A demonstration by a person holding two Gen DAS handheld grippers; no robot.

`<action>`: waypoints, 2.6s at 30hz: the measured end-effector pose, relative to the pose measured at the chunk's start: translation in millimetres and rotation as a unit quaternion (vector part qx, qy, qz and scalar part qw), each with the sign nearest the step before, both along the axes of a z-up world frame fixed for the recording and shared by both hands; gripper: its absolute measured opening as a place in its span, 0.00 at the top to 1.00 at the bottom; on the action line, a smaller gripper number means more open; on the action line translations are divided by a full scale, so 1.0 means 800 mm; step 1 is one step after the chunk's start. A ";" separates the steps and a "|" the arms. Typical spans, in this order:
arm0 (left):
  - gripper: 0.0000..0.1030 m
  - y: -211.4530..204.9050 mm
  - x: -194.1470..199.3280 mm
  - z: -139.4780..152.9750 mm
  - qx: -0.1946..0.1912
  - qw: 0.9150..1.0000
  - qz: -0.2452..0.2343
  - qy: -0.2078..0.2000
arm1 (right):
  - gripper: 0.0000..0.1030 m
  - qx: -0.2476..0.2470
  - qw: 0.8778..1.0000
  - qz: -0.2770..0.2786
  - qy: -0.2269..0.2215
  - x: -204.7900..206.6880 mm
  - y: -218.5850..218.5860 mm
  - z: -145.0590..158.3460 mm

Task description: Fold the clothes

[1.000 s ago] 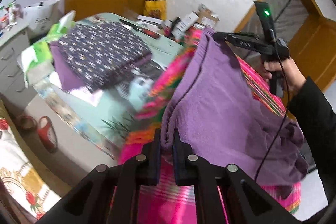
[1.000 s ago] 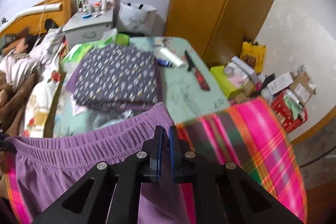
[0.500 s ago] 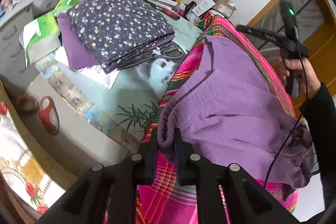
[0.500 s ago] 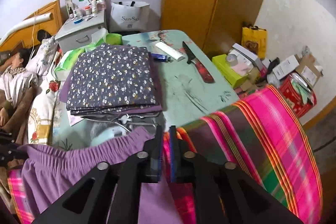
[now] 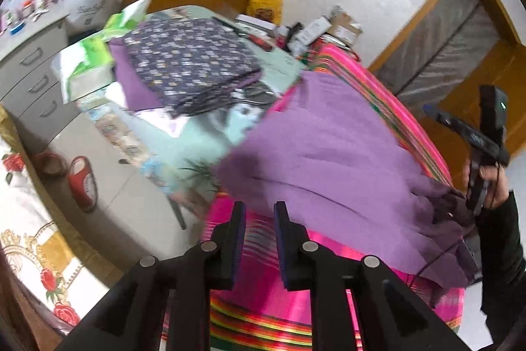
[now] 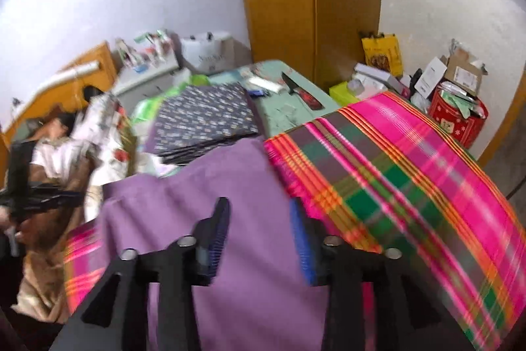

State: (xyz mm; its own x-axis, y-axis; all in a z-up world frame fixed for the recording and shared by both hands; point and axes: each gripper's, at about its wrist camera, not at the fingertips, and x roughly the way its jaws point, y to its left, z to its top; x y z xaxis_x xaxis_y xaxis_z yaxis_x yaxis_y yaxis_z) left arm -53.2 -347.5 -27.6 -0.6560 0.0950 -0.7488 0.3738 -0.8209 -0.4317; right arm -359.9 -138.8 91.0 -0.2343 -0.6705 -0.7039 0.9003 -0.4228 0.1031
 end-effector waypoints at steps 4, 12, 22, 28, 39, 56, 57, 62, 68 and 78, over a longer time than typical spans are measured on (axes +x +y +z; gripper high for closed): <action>0.83 0.049 -0.017 0.011 0.001 0.999 -0.043 0.012 | 0.57 -0.044 0.999 -0.028 -0.014 0.058 0.090 0.012; 0.83 0.152 -0.042 0.027 -0.034 0.993 -0.109 0.025 | 0.56 -0.077 0.985 -0.146 -0.039 0.170 0.246 -0.024; 0.83 0.240 -0.048 0.044 -0.112 0.985 -0.131 0.029 | 0.56 -0.187 0.931 -0.289 -0.124 0.229 0.359 -0.077; 0.83 0.274 -0.046 0.042 -0.141 0.978 -0.155 0.018 | 0.56 -0.211 0.918 -0.314 -0.119 0.252 0.381 -0.081; 0.83 0.303 -0.053 0.029 -0.154 0.972 -0.178 0.015 | 0.42 -0.194 0.908 -0.359 -0.091 0.275 0.401 -0.077; 0.83 0.302 -0.057 0.017 -0.142 0.972 -0.185 0.016 | 0.42 -0.147 0.903 -0.388 -0.111 0.235 0.407 -0.103; 0.83 0.302 -0.057 0.018 -0.142 0.972 -0.185 0.018 | 0.42 -0.138 0.907 -0.381 -0.113 0.229 0.402 -0.104; 0.83 0.292 -0.061 0.020 -0.144 0.973 -0.177 0.023 | 0.93 -0.115 0.918 -0.363 -0.113 0.216 0.386 -0.108; 0.83 0.277 -0.067 0.029 -0.148 0.974 -0.166 0.033 | 0.94 -0.162 0.914 -0.360 -0.094 0.251 0.401 -0.073; 0.83 0.272 -0.071 0.023 -0.139 0.973 -0.183 0.030 | 0.91 -0.195 0.904 -0.366 -0.107 0.338 0.418 -0.034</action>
